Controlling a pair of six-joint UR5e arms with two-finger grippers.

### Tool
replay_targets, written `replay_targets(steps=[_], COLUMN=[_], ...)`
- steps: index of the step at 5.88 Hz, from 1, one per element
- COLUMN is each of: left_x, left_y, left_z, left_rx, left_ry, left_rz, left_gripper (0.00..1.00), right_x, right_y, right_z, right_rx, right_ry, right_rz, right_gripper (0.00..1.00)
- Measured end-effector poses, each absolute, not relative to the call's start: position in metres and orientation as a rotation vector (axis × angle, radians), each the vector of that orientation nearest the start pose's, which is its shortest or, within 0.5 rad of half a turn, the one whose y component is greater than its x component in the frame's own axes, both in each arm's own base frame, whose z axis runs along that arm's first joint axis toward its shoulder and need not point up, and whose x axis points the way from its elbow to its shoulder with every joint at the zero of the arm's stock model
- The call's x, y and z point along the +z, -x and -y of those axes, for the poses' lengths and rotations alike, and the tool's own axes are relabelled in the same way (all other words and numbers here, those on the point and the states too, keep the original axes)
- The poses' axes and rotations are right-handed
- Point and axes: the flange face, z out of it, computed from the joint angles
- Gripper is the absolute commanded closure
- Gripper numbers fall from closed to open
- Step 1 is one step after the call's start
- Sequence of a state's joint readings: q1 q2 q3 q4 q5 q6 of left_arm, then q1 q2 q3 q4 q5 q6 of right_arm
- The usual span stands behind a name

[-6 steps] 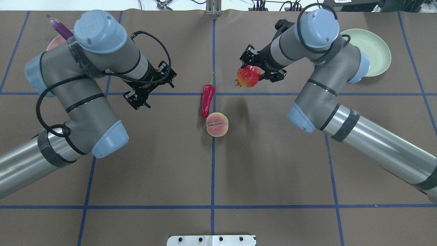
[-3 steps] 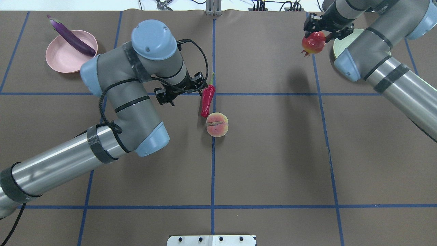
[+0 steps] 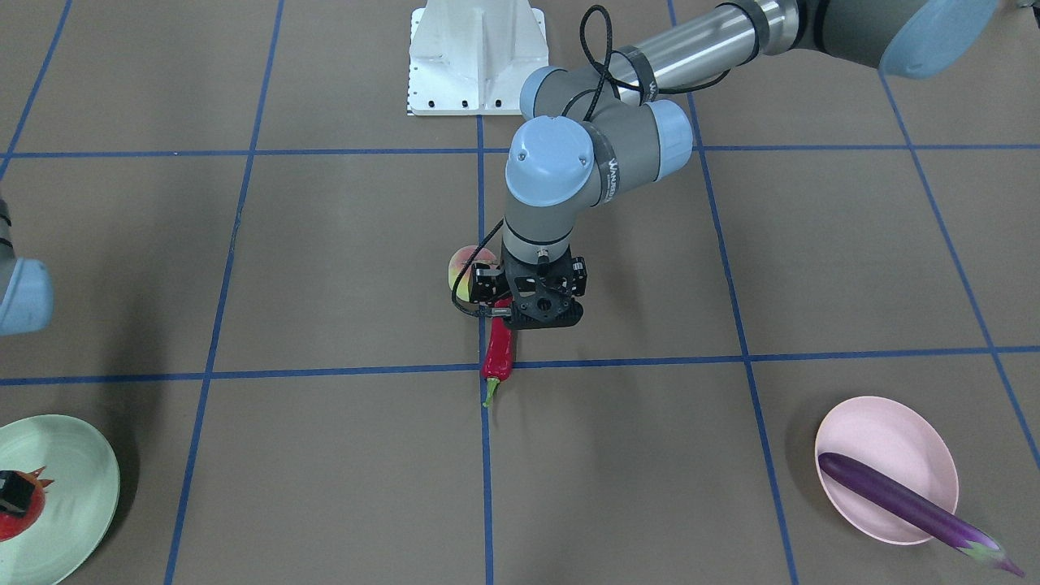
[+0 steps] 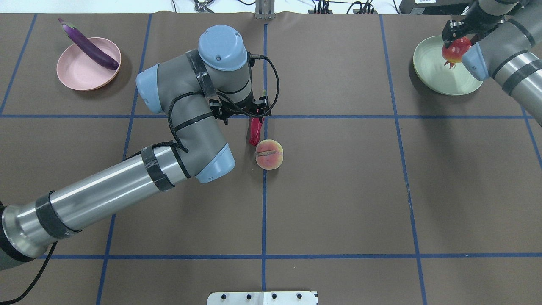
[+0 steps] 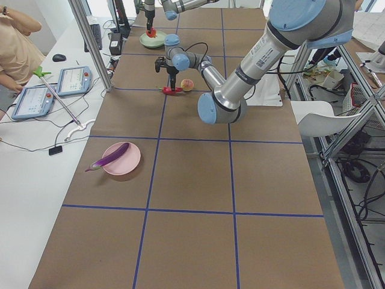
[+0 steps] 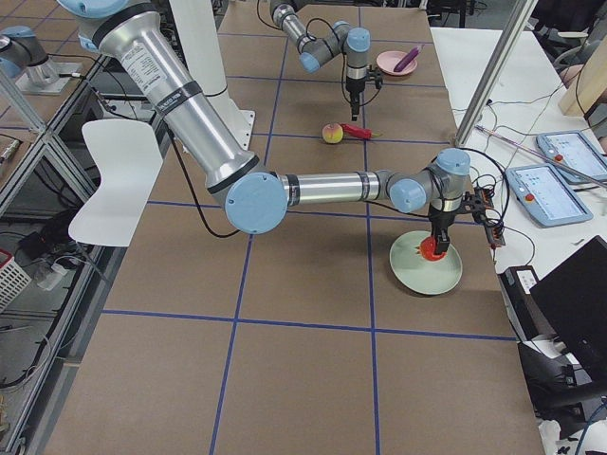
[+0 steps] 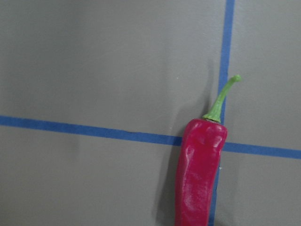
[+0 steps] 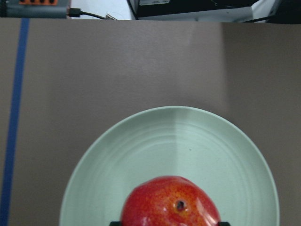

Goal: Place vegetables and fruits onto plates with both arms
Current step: 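Carry the mango to the green plate while the left gripper grasps the chili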

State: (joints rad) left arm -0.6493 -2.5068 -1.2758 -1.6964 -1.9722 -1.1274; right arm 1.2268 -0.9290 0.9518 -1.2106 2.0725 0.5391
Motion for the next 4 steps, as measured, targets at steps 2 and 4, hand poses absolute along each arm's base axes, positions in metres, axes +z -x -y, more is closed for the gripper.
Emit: replay_targets(steps=[2,4], left_x=[0.180,0.188], left_y=[-0.604,-0.618], left_z=[0.576,0.581], left_rx=[-0.004,0.001], left_ry=[-0.090,-0.086], left_rz=[-0.858,-0.854], left_gripper=[0.06,0.19], right_x=[0.577,0.588], right_y=[0.165,0.166], right_z=[0.754,0.749], right_rx=[0.102,0.096], right_ry=[-0.092,-0.081], right_rz=[0.550,0.546], right_gripper=[0.01,0.00])
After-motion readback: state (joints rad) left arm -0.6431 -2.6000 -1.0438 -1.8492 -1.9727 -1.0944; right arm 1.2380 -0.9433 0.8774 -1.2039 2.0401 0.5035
